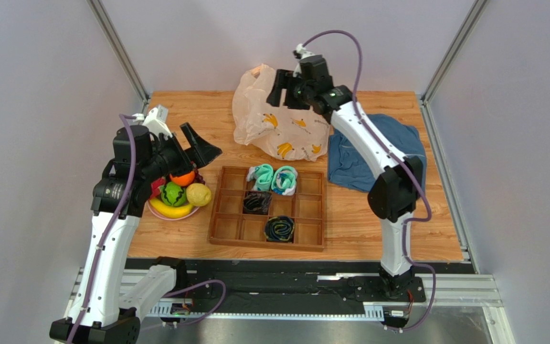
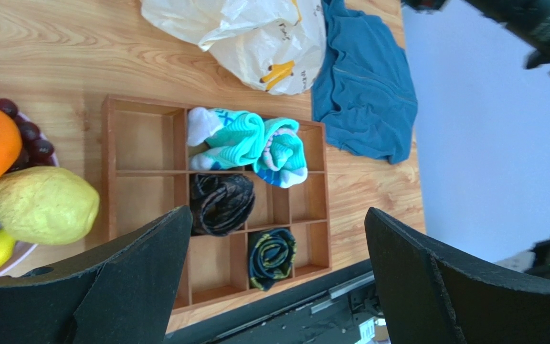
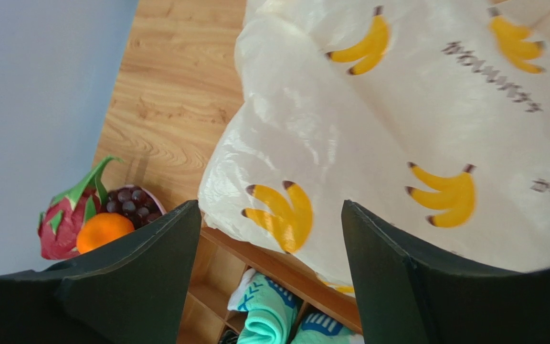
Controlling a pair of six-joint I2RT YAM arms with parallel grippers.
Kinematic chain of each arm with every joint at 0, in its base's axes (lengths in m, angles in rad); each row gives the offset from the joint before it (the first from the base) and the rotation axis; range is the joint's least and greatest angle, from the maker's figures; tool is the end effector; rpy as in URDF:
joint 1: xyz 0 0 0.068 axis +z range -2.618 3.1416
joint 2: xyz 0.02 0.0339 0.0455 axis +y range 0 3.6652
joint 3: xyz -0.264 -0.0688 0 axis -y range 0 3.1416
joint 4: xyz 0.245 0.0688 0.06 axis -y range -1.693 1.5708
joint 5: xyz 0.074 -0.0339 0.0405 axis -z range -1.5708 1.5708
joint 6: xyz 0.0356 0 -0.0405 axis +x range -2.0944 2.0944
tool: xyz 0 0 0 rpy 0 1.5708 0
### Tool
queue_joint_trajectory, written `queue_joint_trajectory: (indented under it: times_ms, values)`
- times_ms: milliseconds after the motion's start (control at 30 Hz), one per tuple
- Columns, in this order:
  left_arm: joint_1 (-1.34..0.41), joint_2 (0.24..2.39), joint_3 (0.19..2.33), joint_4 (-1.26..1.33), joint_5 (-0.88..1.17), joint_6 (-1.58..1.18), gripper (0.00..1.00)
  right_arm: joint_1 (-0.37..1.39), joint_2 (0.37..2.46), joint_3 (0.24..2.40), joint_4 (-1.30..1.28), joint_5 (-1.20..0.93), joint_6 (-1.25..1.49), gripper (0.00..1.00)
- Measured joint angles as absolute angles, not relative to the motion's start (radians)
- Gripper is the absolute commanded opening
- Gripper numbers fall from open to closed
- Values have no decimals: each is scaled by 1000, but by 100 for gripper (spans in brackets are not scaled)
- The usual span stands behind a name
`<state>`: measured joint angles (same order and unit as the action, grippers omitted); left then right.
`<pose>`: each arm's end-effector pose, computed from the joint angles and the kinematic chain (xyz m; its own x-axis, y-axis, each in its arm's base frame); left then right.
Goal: Place the fruits into the plastic bag
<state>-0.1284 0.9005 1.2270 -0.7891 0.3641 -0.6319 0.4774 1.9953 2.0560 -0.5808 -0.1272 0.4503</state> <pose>0.1618 -0.0337 0.4079 -0.6145 -0.4772 -0.6282 0.0901 0.7486 -0.6568 0.4105 0.2174 0.3745 -0.6383 0.1559 -0.7538 -0.3062 0.8470 0.4344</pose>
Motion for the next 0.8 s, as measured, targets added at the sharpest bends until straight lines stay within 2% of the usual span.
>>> queue_joint_trajectory:
  times_ms: [233,433,533,633,667,767,800]
  values:
    - [-128,973,1217,-707,395,-673,99,600,2200,2250,-653,-19,345,78]
    - [-128,1056,1248,-699,408,-675,99,613,2271,2284,-661,62,283,69]
    - [-128,1084,1283,-699,410,-670,99,612,2294,2290,-661,71,260,55]
    - [-128,1114,1320,-699,413,-663,99,610,2304,2290,-661,70,248,27]
    - [-128,1124,1329,-699,413,-660,99,610,2305,2290,-662,67,239,14]
    - [-128,1146,1339,-699,410,-649,98,611,2306,2290,-661,63,223,0]
    - [-128,1150,1339,-699,409,-648,98,612,2306,2290,-660,62,218,0]
